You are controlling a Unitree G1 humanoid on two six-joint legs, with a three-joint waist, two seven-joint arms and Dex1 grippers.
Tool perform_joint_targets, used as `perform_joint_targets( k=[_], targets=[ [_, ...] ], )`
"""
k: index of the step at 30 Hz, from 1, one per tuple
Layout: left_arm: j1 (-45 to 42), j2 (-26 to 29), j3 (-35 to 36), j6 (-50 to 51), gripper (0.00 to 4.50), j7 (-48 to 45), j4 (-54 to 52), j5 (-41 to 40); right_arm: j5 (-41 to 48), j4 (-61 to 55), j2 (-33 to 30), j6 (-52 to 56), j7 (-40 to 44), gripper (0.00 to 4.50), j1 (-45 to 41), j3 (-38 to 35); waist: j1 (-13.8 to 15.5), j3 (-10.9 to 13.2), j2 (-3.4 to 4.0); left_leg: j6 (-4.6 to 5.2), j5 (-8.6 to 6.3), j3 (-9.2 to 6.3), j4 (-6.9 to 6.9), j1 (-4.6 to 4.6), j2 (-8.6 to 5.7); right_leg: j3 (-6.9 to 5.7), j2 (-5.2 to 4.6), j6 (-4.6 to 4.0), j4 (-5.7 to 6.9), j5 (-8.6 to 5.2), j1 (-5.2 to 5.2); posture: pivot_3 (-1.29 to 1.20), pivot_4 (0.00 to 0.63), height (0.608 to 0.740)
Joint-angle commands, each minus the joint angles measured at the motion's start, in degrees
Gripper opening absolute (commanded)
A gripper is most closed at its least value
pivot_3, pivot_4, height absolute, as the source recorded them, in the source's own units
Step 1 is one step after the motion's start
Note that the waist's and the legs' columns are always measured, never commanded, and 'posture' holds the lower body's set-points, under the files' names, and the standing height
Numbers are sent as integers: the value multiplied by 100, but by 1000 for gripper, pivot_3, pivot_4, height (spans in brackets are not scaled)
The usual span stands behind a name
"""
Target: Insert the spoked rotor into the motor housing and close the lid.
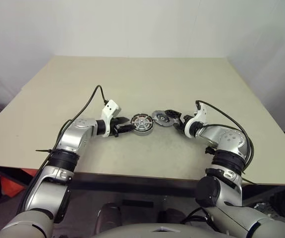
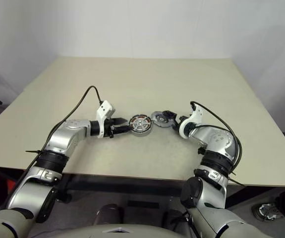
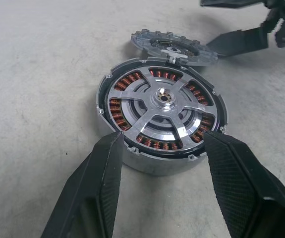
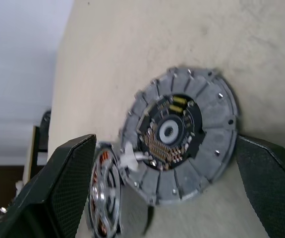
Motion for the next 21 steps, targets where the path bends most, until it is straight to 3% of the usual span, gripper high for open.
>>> perform_joint_targets(
  k=[1,14,21],
  targets=[
    [-88,85,119,-21,2748,18,-197,-26,260,342,-50,-353,65,4475,-300,65,-2,0,0,0,0,0,0,0,0,0,0,-1,0,1,0,0,0,740],
    [-48,63,115,-19,2748,123,-220,-30,339,2119,-323,-1677,803,4475,-1055,614,-1,1,1,16,-9,-1,-1,-56,0,-5,1,-48,-3,25,-46,0,0,740],
    [-48,125,148,-73,2748,142,-120,-10,911,1043,-240,-1065,1520,4475,-963,1221,2,1,2,27,-15,-1,3,-66,1,-8,1,-49,-5,25,-52,0,0,740]
  ],
)
